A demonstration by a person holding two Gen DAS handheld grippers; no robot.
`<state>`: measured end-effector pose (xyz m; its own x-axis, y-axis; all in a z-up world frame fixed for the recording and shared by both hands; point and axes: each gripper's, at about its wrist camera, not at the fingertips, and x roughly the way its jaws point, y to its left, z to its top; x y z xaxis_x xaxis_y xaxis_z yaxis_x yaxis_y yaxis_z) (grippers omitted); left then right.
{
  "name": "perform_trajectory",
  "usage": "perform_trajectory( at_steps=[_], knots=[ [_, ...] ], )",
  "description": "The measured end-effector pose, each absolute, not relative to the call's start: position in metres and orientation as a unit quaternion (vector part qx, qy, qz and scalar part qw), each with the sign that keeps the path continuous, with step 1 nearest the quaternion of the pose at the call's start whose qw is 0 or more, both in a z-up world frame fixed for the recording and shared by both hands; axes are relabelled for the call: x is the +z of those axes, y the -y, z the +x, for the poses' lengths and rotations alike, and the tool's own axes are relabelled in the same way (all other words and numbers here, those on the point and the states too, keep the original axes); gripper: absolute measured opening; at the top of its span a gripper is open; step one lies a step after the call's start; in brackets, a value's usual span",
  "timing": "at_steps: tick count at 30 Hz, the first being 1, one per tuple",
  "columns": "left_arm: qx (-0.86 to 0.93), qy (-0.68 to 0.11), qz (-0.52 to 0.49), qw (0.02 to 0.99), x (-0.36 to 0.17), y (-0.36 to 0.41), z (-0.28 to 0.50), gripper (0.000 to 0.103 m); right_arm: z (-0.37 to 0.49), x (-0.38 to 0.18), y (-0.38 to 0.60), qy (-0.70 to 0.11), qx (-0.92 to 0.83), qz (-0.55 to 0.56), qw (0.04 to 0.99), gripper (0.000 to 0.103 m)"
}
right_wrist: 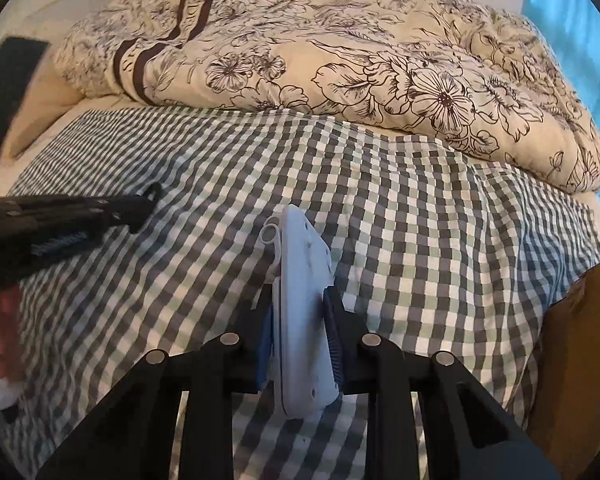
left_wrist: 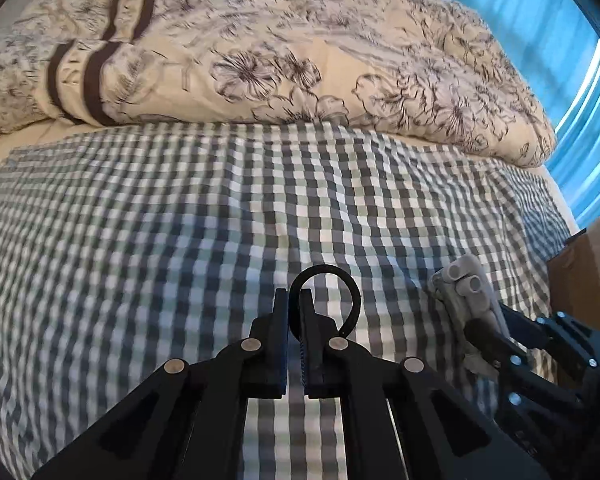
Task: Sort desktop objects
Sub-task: 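Carry the case and hair tie over the cardboard box and open both grippers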
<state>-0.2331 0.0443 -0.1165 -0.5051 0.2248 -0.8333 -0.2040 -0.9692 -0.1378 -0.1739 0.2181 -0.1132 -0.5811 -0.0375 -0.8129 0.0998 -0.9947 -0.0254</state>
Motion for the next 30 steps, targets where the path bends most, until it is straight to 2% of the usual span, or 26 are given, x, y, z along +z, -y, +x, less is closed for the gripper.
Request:
perform_trajectory(
  at_steps=[7,15,27,30],
  knots=[
    [0.879,0.017,-0.462,0.116,-0.090,-0.040,-0.193,0.005,-0.150,-0.096,-0.237,0.048,-0.885,0.460,0.051,0.013],
    [0.891,0.013,-0.440,0.108,-0.057,-0.038,-0.151,0.005,-0.112,-0.087,-0.252,0.106,-0.875,0.468,0.060,0.013],
    [0.911,0.000,-0.393,0.121,0.000,-0.053,-0.096,0.005,-0.053,0.003,-0.249,0.114,-0.909,0.392,0.087,0.013],
    [0.914,-0.025,-0.384,0.128,0.014,-0.069,-0.085,0.005,-0.037,0.021,-0.254,0.123,-0.917,0.371,0.086,0.013]
  ],
)
